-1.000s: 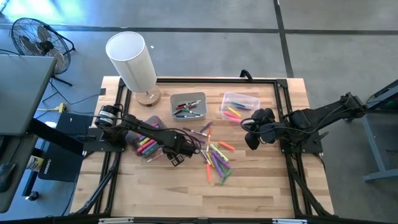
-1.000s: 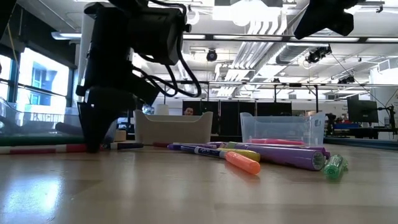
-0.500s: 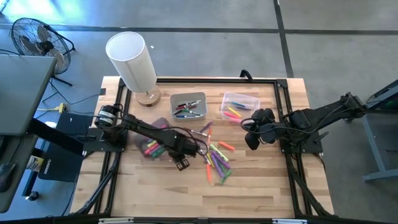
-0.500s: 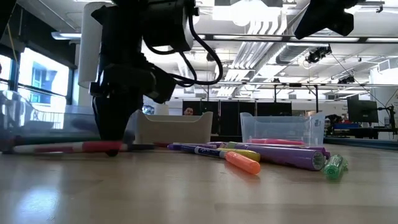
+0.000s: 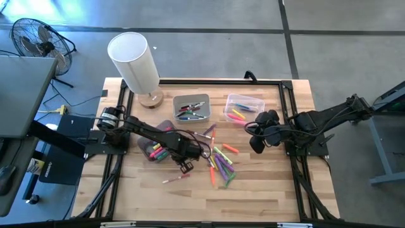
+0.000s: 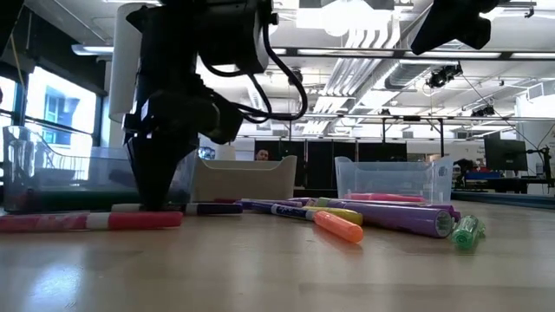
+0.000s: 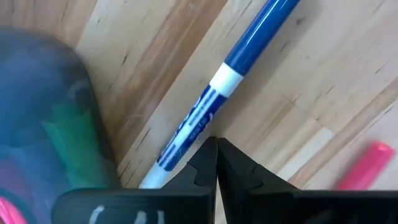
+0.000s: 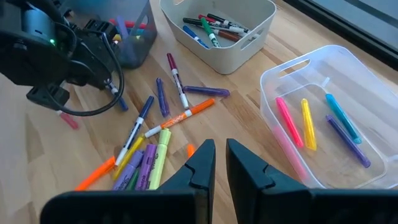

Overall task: Pick & Place Markers
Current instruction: Put the pink marker pen into the white bin

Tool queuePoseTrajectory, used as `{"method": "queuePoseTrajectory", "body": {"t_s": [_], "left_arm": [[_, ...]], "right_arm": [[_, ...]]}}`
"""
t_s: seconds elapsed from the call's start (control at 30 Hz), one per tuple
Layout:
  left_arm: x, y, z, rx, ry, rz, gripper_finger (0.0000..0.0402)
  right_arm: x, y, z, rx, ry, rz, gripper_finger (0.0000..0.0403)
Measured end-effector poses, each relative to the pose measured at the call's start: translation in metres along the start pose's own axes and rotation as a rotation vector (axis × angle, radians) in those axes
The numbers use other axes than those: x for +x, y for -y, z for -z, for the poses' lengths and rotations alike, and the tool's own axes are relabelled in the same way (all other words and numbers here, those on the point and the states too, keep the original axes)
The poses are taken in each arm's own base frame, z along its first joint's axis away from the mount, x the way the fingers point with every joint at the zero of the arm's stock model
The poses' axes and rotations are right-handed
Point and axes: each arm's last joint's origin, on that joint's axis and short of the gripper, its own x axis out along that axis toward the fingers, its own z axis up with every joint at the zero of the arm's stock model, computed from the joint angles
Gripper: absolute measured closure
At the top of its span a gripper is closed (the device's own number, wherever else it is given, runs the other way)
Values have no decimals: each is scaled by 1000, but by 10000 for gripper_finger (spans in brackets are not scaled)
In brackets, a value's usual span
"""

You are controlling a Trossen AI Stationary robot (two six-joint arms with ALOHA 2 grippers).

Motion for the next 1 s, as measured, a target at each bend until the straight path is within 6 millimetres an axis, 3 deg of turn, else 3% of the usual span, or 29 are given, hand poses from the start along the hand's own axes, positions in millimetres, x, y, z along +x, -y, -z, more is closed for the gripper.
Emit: {"method": "queuePoseTrajectory", "body": {"t_s": [0.37,0.67,0.83,1.0], "left_arm": [[-1,-27,11,-85,-84,-292,399],[-2,-24,9,-103,-87,-257,399],[-24,-10,-4,-85,-31,-198,399],[-66,11,-14,18,56,-152,399]], "right_arm": [[0,0,0,1,-8,-8,375],[0,0,0,1,-7,-9,375],[0,0,0,-6,-7,-9,375],[0,-1,0,-7,-13,-14,375]]}}
